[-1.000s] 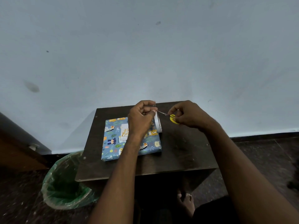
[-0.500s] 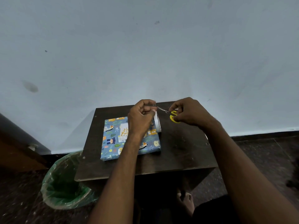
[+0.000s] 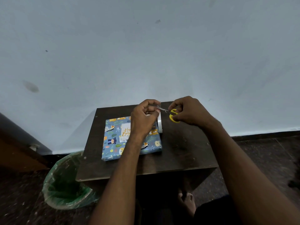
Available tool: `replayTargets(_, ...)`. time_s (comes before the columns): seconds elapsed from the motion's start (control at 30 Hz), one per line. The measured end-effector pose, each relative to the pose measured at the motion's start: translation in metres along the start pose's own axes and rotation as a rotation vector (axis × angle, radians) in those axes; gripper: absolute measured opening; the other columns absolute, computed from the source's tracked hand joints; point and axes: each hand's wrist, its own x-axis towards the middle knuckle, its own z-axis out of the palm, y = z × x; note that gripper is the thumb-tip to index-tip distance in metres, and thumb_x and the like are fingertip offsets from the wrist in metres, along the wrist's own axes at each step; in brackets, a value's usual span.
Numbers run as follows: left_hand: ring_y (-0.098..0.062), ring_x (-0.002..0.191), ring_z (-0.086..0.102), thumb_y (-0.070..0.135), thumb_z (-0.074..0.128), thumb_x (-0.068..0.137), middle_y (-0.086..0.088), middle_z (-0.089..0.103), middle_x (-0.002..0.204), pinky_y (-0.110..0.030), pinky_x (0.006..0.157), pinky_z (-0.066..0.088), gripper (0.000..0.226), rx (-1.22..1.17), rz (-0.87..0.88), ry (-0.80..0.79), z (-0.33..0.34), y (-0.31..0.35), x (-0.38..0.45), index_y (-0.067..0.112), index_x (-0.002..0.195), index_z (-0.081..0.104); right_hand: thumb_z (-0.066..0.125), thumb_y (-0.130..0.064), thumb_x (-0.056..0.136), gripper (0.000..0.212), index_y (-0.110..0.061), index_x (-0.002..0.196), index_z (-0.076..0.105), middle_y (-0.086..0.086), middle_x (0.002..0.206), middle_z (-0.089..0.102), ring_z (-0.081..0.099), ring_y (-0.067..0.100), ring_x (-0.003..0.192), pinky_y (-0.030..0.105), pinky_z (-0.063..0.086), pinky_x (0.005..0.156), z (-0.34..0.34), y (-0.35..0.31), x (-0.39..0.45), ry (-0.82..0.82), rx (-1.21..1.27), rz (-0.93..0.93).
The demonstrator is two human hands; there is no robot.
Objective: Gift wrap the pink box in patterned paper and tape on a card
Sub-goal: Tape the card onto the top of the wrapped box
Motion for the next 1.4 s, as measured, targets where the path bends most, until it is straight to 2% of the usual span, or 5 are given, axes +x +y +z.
replayTargets(0.73,-0.01,0.081,0.074,0.009,0.073,0.094,0.006,0.081,0.094,-0.03,0.075,0.058,0.041,-0.028,-0.058,0.009,-0.003,-0.005,0.001,0.029,0.129,0.068,0.078,-0.008,0.078,0.023,-0.024,0.094,0.081,-0.015,0.064,0.056,0.053,0.002,0.063,0.02,0.037,0.058,0.003,0.004,0.0,0.005,-0.064,-0.02)
replayTargets(0.9,-0.011,0.087,0.076,0.007,0.074,0.094,0.006,0.082,0.096,-0.025,0.076,0.058,0.047,-0.063,-0.07,0.021,-0.004,-0.003,0.001,0.025,0.135,0.062,0.078,-0.013,0.074,0.021,-0.031,0.082,0.075,-0.01,0.08,0.065,0.066,0.02,0.084,0.029,0.05,0.069,0.009,0.015,0.003,0.016,-0.185,0.104)
replayTargets(1.07,-0.013,0.09,0.078,0.003,0.076,0.093,0.002,0.082,0.094,-0.02,0.078,0.058,0.049,-0.139,-0.099,0.015,-0.001,-0.001,0.0,0.018,0.137,0.061,0.071,-0.009,0.078,0.026,-0.016,0.102,0.076,0.009,0.107,0.072,0.069,0.034,0.1,0.034,0.054,0.074,0.035,0.015,0.001,-0.04,-0.381,0.128)
replayTargets(1.27,-0.019,0.089,0.079,0.002,0.078,0.093,-0.003,0.083,0.092,-0.033,0.085,0.06,0.043,-0.21,-0.101,-0.065,0.001,0.007,-0.001,0.016,0.132,0.065,0.077,-0.022,0.078,0.04,-0.022,0.118,0.077,-0.004,0.11,0.076,0.069,0.014,0.102,0.031,0.054,0.087,0.039,-0.002,0.005,0.154,0.008,-0.058)
replayTargets(1.4,-0.026,0.093,0.079,0.003,0.08,0.091,-0.005,0.083,0.093,-0.042,0.091,0.062,0.047,-0.246,-0.067,-0.053,-0.001,0.01,-0.002,0.015,0.133,0.064,0.073,-0.013,0.087,0.018,-0.022,0.096,0.084,-0.01,0.067,0.069,0.06,0.004,0.065,0.024,0.039,0.062,0.039,-0.004,0.007,0.136,0.09,-0.107)
